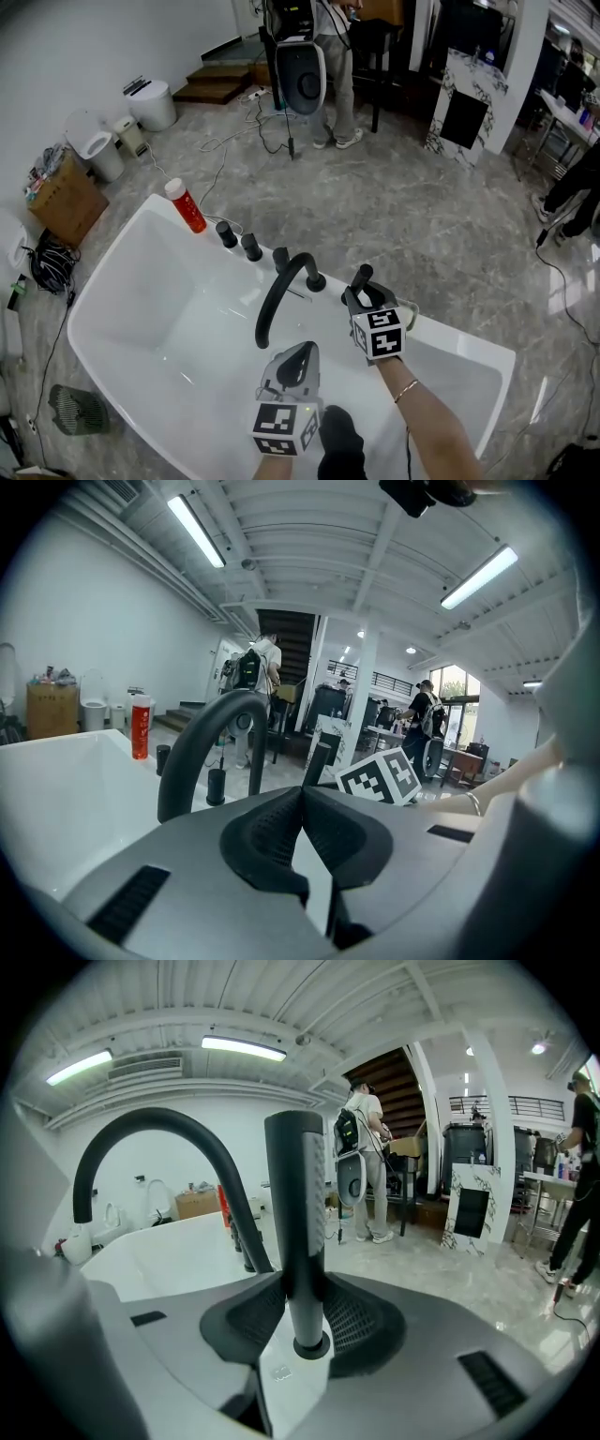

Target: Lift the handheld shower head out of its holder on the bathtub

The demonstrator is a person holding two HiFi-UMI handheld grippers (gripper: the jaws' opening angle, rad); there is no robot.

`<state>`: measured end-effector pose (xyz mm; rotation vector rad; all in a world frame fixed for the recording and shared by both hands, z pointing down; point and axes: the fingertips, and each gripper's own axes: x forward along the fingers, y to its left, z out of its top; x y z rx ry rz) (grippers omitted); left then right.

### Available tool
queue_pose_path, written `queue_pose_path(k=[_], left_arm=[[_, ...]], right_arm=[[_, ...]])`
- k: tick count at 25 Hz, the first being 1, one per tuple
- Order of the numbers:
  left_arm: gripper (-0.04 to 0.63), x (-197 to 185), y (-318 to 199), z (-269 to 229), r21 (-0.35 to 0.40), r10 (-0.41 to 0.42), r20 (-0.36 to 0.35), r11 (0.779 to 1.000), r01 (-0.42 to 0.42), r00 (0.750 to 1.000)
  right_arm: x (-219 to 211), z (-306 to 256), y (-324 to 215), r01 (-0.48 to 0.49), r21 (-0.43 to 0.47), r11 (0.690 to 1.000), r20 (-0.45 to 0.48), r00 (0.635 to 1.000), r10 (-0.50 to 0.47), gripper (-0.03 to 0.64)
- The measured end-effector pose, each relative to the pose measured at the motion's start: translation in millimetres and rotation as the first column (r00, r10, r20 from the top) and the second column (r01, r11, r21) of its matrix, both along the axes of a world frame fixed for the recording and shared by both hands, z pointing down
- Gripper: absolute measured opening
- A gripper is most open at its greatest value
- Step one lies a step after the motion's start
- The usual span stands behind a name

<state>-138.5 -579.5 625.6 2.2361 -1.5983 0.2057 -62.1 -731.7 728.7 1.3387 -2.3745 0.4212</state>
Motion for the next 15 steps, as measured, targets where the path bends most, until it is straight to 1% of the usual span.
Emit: queue_pose_path(k=[6,15], left_arm=[[0.020,1.6,19.5,-23.4,0.014,0.000,-0.004,1.000,0.000,1.000],[0.020,6.3,48.9,-64.7,0.045,-0.002,0.006,0.999,0.002,1.000]], right_arm=[[-0.8,-42.3,20.0,0.013,0.043,0.999,0.002,1.000,-0.013,0.132],[12.5,-108.7,55.5,0.007,0.106,0.994,0.024,1.000,-0.009,0.132]])
